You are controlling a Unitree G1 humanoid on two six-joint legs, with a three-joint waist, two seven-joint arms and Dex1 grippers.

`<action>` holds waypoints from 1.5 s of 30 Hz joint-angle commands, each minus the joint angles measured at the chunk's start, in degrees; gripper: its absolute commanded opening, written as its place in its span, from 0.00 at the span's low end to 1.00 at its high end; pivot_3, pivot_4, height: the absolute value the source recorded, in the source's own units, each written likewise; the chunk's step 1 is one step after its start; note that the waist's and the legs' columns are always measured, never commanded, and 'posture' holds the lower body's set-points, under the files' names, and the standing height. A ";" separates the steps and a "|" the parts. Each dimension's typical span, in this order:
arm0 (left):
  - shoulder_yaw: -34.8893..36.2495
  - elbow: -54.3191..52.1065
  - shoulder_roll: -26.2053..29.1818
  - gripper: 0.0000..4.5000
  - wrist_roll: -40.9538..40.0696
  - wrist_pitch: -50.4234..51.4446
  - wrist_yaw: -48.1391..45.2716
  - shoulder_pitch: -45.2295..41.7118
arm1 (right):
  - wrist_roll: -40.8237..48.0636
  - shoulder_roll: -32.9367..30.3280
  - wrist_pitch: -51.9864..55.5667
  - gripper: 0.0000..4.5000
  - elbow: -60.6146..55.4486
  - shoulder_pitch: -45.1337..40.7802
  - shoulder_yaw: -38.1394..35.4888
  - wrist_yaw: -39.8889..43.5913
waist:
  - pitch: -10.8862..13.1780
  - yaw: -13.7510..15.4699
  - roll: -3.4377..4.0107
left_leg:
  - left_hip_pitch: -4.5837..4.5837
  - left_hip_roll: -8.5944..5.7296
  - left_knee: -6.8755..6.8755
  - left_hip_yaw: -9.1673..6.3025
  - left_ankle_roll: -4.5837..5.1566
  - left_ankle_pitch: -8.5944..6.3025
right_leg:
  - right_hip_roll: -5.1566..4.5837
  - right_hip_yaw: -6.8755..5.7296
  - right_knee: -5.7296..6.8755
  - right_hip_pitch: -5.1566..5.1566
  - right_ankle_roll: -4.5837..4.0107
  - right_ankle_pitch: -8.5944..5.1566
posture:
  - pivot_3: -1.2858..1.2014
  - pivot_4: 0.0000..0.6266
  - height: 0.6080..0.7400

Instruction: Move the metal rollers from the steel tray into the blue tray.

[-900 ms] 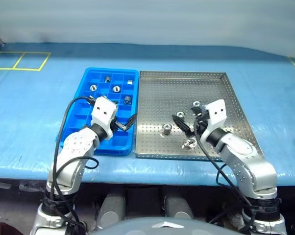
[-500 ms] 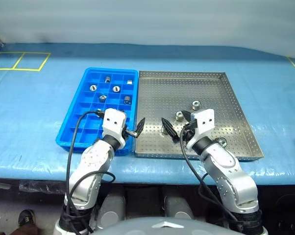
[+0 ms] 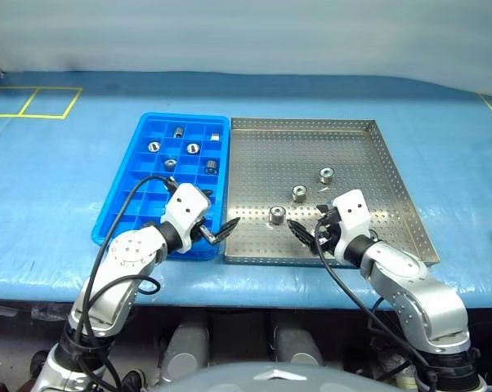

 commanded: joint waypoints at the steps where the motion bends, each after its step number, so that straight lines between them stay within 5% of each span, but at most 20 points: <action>1: 0.49 -2.04 -0.66 1.00 -1.29 -0.83 -0.29 -0.81 | 0.28 -0.53 -0.49 1.00 -1.38 -0.33 -0.82 0.38 | 0.00 -0.03 0.00 | 0.01 0.00 0.00 0.00 0.00 0.00 | 0.00 -0.01 0.00 0.00 0.00 0.00 | 0.55 0.24 1.00; 15: -1.31 2.26 -4.13 1.00 -2.30 -0.09 0.26 -5.69 | 0.06 -0.62 -0.20 1.00 -2.86 -0.29 -0.53 0.10 | 0.07 0.12 -0.12 | -0.05 -0.01 -0.04 -0.03 0.00 -0.02 | 0.01 -0.03 -0.06 0.00 0.00 0.00 | 0.55 0.24 1.00; 25: -13.04 20.54 -8.53 1.00 1.51 0.00 -4.86 -18.71 | -1.56 -2.59 -0.12 1.00 -7.67 -0.35 0.59 -0.89 | 0.10 -0.18 -0.18 | -0.09 -0.04 -0.06 -0.09 0.02 -0.03 | 0.02 -0.07 -0.09 0.01 0.01 0.00 | 0.53 0.24 1.00; 36: -16.74 41.74 -16.40 1.00 8.03 -2.96 -3.80 -26.91 | -2.68 -0.91 -0.93 1.00 -11.08 3.55 0.30 -3.76 | 0.11 -1.66 -0.20 | -0.08 -0.05 0.00 -0.06 0.03 -0.04 | 0.03 -0.04 -0.09 0.04 0.01 -0.01 | 0.49 0.24 1.00; 39: -17.16 44.55 -17.65 0.87 9.91 -2.75 -3.20 -27.80 | -3.08 -0.35 -1.47 1.00 -11.62 4.42 0.13 -4.41 | 0.11 -1.97 -0.19 | -0.07 -0.05 -0.03 -0.07 0.03 -0.04 | 0.04 -0.04 -0.07 0.03 0.01 -0.01 | 0.48 0.24 1.00; 44: -17.00 44.06 -17.84 0.51 11.45 -2.13 -3.59 -27.83 | -3.19 -0.03 -1.37 1.00 -12.06 4.79 0.10 -4.71 | 0.09 -2.41 -0.18 | -0.03 -0.05 -0.02 -0.08 0.03 -0.04 | 0.04 -0.04 -0.05 0.07 0.01 -0.01 | 0.49 0.24 1.00; 45: -16.72 43.47 -17.72 0.51 11.60 -2.08 -3.64 -27.71 | -3.19 0.08 -1.28 1.00 -12.04 4.74 0.12 -4.78 | 0.09 -2.43 -0.19 | -0.04 -0.05 -0.01 -0.08 0.03 -0.04 | 0.04 -0.04 -0.06 0.07 0.01 -0.01 | 0.49 0.24 1.00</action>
